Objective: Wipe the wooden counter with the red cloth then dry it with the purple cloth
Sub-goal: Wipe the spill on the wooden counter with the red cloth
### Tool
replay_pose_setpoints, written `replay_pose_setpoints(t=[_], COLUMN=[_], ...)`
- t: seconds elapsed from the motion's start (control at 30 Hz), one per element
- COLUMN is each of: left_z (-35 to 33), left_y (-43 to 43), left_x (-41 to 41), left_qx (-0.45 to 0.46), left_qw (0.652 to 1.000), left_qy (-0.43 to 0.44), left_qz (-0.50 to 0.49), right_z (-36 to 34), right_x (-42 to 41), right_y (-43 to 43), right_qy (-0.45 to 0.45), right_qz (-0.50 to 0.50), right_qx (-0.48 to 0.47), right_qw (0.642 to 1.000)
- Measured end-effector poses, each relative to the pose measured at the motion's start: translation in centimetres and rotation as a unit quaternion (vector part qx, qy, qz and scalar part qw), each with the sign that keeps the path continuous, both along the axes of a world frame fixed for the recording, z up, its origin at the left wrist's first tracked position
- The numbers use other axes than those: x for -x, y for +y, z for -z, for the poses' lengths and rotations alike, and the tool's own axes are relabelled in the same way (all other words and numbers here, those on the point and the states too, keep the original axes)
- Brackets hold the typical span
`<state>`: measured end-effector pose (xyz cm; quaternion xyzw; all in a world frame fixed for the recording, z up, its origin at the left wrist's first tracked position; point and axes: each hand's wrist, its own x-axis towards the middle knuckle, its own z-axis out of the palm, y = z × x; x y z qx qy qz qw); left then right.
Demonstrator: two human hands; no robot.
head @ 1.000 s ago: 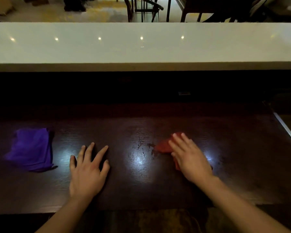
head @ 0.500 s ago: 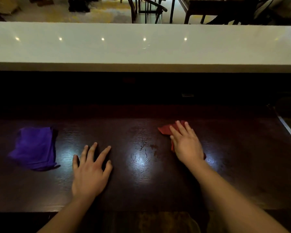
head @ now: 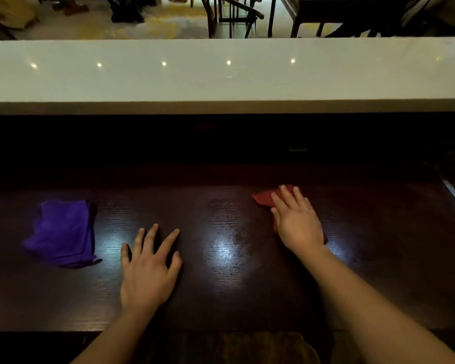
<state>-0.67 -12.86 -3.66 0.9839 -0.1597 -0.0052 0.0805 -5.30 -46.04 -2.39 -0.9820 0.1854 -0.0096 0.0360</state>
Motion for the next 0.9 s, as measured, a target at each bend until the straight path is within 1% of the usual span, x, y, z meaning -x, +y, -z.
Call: replay_pose_setpoints(t=[0.03, 0.07, 0.1, 0.17, 0.2, 0.23, 0.27, 0.3, 0.33, 0.37, 0.4, 0.47, 0.53, 0.57, 0.6, 0.63, 0.67, 0.73, 0.77, 0.8, 0.83, 0.9], left_z=[-0.1, -0.1, -0.2, -0.4, -0.5, -0.5, -0.5, -0.4, -0.4, -0.3, -0.2, 0.0, -0.1, -0.2, -0.3, -0.4, -0.5, -0.7, -0.7, -0.7, -0.6, -0.4], left_y=[-0.1, -0.1, 0.0, 0.1, 0.1, 0.1, 0.2, 0.2, 0.3, 0.3, 0.4, 0.3, 0.2, 0.0, 0.0, 0.0, 0.1, 0.1, 0.2, 0.2, 0.3, 0.3], left_x=[0.0, 0.0, 0.0, 0.0, 0.1, 0.1, 0.1, 0.1, 0.0, 0.0, -0.1, -0.2, -0.1, -0.1, -0.1, -0.1, 0.0, 0.0, 0.0, 0.0, 0.0, 0.0], left_qx=[0.004, 0.006, 0.008, 0.016, 0.026, 0.044, 0.063, 0.076, 0.08, 0.076, 0.069, 0.051, 0.035, 0.029, 0.027, 0.028, 0.032, 0.043, 0.05, 0.056, 0.062, 0.07], left_qw=[1.0, 1.0, 1.0, 1.0, 1.0, 0.999, 0.998, 0.997, 0.997, 0.997, 0.997, 0.998, 0.999, 0.999, 0.999, 0.999, 0.999, 0.999, 0.999, 0.998, 0.998, 0.997], left_qy=[-0.001, 0.0, 0.002, 0.0, 0.0, 0.0, -0.002, -0.006, -0.01, -0.013, -0.015, -0.016, -0.015, -0.013, -0.009, -0.005, -0.001, 0.003, 0.004, 0.003, -0.001, -0.009], left_qz=[-0.001, -0.003, -0.006, -0.011, -0.011, -0.012, -0.015, -0.016, -0.015, -0.012, -0.011, -0.013, -0.015, -0.016, -0.017, -0.018, -0.019, -0.016, -0.015, -0.015, -0.017, -0.019], right_z=[-0.3, -0.5, -0.8, -0.6, 0.1, 0.7, 0.8, 0.6, 0.8, 1.2, 1.2, 0.5, -0.1, -0.1, -0.1, -0.1, 0.1, 0.5, 0.6, 0.6, 0.7, 1.1], right_x=[-1.4, -2.6, -3.5, -3.1, -1.5, 0.8, 3.0, 4.2, 4.3, 3.7, 2.8, 0.1, -2.5, -3.5, -4.3, -4.6, -4.4, -2.7, -1.5, -0.4, 0.7, 2.9], right_y=[0.6, 2.0, 4.1, 9.9, 13.1, 15.6, 16.9, 16.3, 14.5, 12.2, 9.7, 6.0, 5.9, 7.2, 8.9, 10.9, 13.0, 16.6, 17.3, 17.3, 16.5, 13.4], right_qy=[-0.003, -0.001, 0.005, -0.008, -0.02, -0.011, -0.016, -0.011, -0.009, -0.02, -0.015, 0.013, 0.014, 0.011, 0.013, 0.016, 0.012, 0.016, 0.018, 0.011, 0.0, -0.018], right_qz=[0.034, 0.039, 0.014, -0.097, -0.161, -0.229, -0.286, -0.326, -0.346, -0.33, -0.289, -0.171, -0.059, -0.031, -0.025, -0.049, -0.097, -0.222, -0.271, -0.299, -0.303, -0.257], right_qx=[-0.004, -0.012, -0.016, -0.044, -0.061, -0.07, -0.076, -0.071, -0.048, -0.01, 0.013, 0.004, -0.015, -0.026, -0.04, -0.044, -0.039, -0.027, -0.028, -0.027, -0.016, 0.013], right_qw=[0.999, 0.999, 1.0, 0.994, 0.985, 0.971, 0.955, 0.943, 0.937, 0.944, 0.957, 0.985, 0.998, 0.999, 0.999, 0.998, 0.994, 0.975, 0.962, 0.954, 0.953, 0.966])
